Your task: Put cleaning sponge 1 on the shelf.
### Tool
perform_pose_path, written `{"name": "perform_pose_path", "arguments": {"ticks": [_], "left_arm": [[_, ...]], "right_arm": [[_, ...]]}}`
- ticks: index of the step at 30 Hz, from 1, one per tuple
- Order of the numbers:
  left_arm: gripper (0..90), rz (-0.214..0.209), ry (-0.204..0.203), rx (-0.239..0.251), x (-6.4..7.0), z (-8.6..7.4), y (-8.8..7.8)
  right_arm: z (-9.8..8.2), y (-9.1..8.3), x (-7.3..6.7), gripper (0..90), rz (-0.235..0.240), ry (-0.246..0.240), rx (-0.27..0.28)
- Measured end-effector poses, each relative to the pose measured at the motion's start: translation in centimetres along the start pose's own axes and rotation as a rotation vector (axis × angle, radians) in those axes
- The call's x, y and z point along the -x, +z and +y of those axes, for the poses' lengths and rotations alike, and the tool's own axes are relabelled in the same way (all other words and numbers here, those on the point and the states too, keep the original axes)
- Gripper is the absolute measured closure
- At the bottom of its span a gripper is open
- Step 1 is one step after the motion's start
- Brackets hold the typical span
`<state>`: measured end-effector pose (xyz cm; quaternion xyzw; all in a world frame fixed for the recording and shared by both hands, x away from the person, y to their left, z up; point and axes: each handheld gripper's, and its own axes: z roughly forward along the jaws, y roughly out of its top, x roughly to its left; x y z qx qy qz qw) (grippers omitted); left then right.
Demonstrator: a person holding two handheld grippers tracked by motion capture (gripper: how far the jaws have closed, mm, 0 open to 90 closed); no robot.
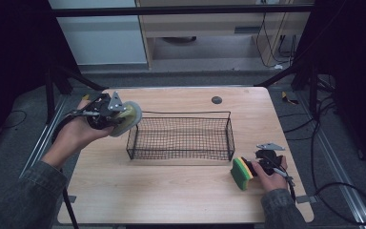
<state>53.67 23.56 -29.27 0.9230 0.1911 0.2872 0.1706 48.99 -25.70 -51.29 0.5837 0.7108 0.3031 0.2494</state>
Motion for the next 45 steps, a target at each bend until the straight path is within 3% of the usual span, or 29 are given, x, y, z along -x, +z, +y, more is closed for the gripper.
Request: {"name": "perform_pose_path", "arguments": {"ticks": [5, 6, 17, 30, 39, 45], "left_arm": [[70.1, -0.007, 0.015, 0.017, 0.0, 0.5, 0.4], [70.1, 0.004, 0.032, 0.020, 0.1, 0.7, 0.6], [70.1, 0.037, 0.061, 0.013, 0.7, 1.7, 0.6], [70.0, 0.065, 0.161, 0.025, 1.5, 3.6, 1.7], [70.0, 0.047, 0.227, 0.022, 2.3, 4.5, 2.7], [70.0, 0.022, 0.274, 0.009, 2.9, 5.1, 4.5]], "right_arm": [[0.0, 0.0, 0.0, 0.4, 0.002, 0.002, 0.001], [0.0, 0.0, 0.0, 0.4, 0.002, 0.002, 0.001], [-0.2, -0.2, 0.2, 0.4, 0.011, -0.011, 0.001], [-0.2, -0.2, 0.4, 0.4, 0.017, -0.017, -0.001], [-0.2, -0.2, 0.4, 0.4, 0.017, -0.014, 0.000], [-0.2, -0.2, 0.4, 0.4, 0.017, -0.013, 0.001]]}}
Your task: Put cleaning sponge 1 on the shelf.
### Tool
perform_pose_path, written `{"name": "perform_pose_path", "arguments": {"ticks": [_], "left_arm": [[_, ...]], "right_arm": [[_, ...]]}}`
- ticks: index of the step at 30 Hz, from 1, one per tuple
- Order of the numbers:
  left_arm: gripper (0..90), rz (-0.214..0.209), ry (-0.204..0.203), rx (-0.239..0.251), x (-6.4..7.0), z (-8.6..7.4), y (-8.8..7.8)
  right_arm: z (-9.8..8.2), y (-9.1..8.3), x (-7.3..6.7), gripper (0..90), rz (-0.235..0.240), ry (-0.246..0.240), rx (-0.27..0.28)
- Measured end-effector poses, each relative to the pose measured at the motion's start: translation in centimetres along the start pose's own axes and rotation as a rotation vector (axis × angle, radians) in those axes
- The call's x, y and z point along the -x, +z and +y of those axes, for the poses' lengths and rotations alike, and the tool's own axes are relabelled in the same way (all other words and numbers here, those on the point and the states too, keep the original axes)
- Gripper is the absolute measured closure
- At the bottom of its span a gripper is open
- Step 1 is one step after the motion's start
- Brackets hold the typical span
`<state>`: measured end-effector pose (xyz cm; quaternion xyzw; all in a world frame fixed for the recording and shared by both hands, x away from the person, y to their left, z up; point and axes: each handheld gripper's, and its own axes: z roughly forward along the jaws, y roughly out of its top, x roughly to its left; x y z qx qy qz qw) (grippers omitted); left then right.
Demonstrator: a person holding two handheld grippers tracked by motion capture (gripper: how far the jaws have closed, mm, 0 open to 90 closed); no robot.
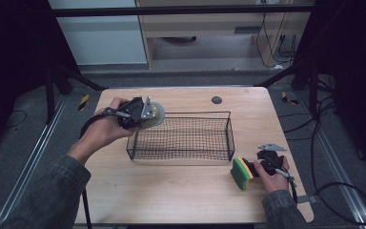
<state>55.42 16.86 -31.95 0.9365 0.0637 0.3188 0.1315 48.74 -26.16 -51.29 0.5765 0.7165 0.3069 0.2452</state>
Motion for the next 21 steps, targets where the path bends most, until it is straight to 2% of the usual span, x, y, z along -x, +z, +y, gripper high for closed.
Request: {"name": "perform_pose_path", "arguments": {"ticks": [3, 5, 14, 21], "left_arm": [[70.0, -0.008, 0.006, 0.000, 0.2, 0.1, 0.3], [70.0, -0.017, 0.032, -0.013, 0.6, 0.4, 0.8], [70.0, -0.045, 0.070, -0.034, 1.1, 0.9, 1.6], [70.0, -0.065, 0.075, -0.054, 1.4, 0.5, 2.3]], "right_arm": [[0.0, 0.0, 0.0, 0.4, 0.000, 0.000, 0.001], [0.0, 0.0, 0.0, 0.4, 0.000, 0.000, 0.001], [0.0, 0.0, 0.0, 0.4, 0.001, -0.001, 0.002], [0.0, 0.0, 0.0, 0.4, 0.001, -0.001, 0.002]]}}
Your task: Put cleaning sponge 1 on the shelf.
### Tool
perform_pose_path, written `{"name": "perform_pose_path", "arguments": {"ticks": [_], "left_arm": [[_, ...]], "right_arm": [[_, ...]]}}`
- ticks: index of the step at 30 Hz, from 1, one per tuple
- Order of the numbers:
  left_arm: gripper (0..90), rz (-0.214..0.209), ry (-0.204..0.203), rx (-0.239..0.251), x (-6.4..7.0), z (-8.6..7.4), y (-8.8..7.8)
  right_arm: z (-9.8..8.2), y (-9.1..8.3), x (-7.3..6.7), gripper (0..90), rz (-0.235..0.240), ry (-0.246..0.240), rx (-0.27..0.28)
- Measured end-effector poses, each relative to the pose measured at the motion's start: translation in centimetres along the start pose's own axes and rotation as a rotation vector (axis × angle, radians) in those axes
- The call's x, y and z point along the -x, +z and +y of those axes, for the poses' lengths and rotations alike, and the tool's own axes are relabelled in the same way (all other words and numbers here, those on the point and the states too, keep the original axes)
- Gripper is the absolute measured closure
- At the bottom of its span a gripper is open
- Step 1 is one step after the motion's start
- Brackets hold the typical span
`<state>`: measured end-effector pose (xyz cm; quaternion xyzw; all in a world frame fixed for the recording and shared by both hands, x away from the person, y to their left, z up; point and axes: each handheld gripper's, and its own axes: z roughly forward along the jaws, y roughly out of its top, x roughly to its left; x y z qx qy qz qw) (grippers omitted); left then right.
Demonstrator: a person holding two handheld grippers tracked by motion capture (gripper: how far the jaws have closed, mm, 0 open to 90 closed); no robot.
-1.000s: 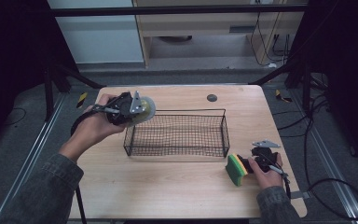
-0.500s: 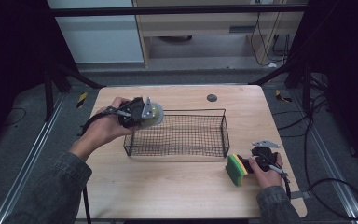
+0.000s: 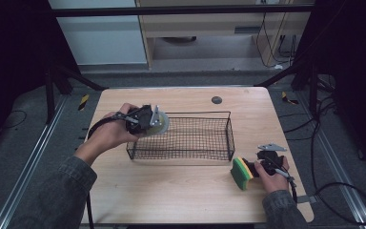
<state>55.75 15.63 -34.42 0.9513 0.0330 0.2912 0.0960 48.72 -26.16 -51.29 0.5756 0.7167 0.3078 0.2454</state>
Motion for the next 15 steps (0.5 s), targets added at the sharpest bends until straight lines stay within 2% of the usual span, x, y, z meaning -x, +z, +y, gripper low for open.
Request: {"name": "perform_pose_path", "arguments": {"ticks": [15], "left_arm": [[70.0, -0.037, 0.016, -0.034, 0.5, -0.6, 2.0]], "right_arm": [[0.0, 0.0, 0.0, 0.4, 0.000, 0.000, 0.000]]}}
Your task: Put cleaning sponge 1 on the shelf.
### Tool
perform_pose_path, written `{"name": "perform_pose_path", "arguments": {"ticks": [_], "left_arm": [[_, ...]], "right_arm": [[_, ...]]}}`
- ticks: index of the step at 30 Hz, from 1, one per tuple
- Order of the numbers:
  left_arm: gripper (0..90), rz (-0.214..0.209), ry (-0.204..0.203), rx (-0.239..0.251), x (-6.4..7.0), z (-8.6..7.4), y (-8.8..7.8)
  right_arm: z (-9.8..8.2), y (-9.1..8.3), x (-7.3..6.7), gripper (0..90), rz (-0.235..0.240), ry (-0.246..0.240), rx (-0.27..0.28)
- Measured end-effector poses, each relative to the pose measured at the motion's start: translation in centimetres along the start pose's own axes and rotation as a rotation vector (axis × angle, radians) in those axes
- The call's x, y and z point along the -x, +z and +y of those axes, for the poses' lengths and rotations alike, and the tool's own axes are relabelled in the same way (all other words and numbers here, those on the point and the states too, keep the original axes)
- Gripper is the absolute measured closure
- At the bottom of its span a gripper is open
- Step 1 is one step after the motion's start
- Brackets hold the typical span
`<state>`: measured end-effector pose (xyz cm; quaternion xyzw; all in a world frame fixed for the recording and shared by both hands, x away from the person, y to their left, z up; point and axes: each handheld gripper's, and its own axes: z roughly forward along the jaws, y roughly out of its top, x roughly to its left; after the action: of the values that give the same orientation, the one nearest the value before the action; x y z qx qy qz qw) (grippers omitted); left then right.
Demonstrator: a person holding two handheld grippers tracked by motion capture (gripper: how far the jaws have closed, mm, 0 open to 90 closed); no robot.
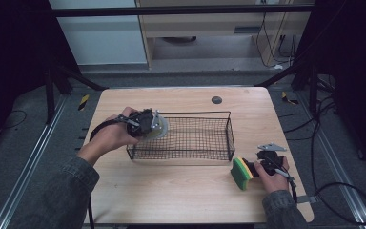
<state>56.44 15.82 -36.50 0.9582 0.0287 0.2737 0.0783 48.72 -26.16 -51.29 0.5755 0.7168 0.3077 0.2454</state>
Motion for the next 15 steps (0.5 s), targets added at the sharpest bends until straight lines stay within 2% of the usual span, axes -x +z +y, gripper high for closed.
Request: {"name": "perform_pose_path", "arguments": {"ticks": [13, 15], "left_arm": [[70.0, -0.029, -0.019, -0.009, 0.4, -0.6, 1.2], [70.0, -0.031, -0.012, -0.014, 0.4, -0.6, 1.5]], "right_arm": [[0.0, 0.0, 0.0, 0.4, -0.001, 0.000, 0.000], [0.0, 0.0, 0.0, 0.4, -0.001, 0.000, 0.000]]}}
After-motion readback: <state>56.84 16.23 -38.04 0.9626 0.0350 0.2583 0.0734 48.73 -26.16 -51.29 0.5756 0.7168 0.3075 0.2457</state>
